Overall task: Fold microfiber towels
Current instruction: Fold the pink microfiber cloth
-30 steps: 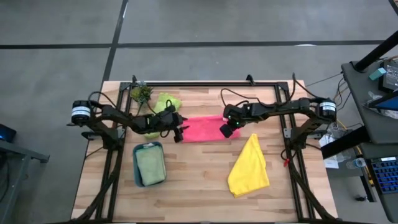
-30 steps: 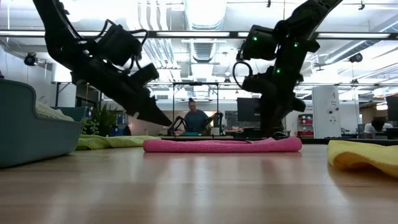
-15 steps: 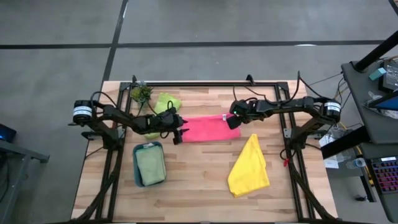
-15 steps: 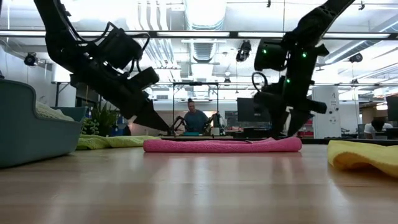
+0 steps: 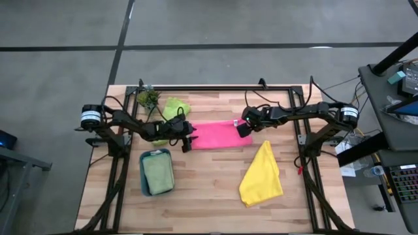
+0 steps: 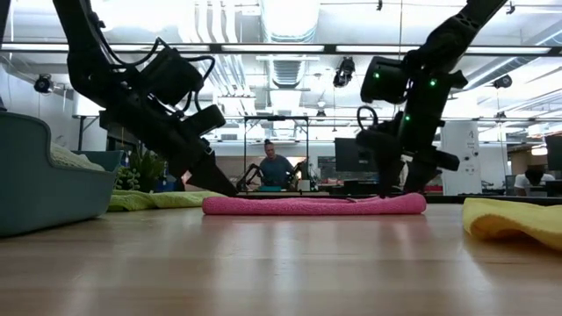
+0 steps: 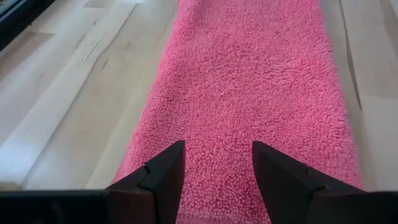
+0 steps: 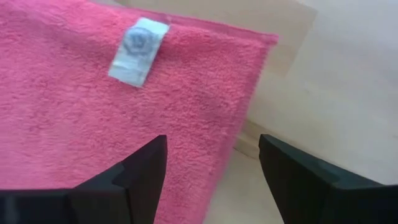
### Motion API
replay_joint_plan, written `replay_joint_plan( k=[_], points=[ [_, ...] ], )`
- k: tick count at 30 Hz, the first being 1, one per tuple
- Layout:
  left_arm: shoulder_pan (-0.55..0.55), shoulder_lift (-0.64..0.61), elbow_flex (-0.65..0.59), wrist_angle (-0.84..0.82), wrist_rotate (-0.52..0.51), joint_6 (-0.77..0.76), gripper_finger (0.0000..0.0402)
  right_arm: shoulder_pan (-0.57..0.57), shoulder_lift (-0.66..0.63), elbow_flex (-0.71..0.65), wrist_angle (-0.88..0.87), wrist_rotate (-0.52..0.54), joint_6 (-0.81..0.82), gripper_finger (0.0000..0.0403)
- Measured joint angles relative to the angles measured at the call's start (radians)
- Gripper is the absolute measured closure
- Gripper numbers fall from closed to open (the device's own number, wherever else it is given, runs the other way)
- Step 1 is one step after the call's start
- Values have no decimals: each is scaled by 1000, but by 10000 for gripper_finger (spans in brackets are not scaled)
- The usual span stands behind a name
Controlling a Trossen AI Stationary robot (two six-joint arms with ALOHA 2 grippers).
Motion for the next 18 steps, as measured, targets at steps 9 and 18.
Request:
replay_joint_plan(
  k=[9,18],
  points=[
    [0,3,0,3,-1,0,231,0,1,-61,88,-30,4,157],
    [0,3,0,3,-3,0,231,0,0,-156,373,-175,26,168]
  ],
)
